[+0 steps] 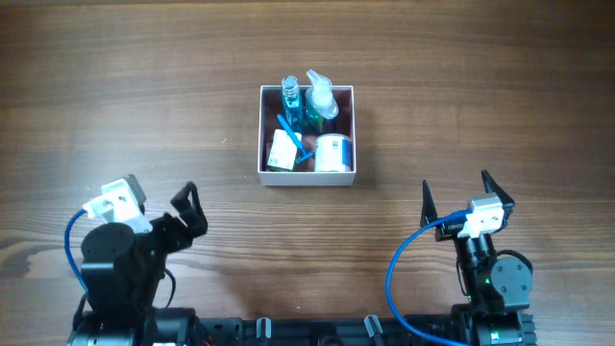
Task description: Pack container
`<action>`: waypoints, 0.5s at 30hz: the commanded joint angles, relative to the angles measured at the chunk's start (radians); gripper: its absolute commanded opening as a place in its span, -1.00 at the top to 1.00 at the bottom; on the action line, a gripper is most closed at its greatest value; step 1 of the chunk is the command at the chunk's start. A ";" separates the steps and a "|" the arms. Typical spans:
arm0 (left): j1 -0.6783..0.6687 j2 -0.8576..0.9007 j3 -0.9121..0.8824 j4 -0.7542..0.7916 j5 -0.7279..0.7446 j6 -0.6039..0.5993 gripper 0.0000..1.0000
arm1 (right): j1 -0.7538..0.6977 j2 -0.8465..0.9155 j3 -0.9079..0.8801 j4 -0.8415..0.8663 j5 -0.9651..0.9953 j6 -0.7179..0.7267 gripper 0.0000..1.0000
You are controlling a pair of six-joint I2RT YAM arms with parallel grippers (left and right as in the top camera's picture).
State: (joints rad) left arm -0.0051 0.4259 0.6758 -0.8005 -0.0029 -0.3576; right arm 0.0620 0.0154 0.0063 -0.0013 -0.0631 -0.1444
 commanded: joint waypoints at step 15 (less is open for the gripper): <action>-0.007 -0.414 -0.452 0.432 0.006 0.127 -0.99 | -0.004 0.000 0.000 0.003 -0.005 -0.013 -0.99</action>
State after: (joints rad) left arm -0.0063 0.0414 0.3229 -0.4824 -0.0025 -0.2752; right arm 0.0620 0.0158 0.0063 -0.0013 -0.0635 -0.1448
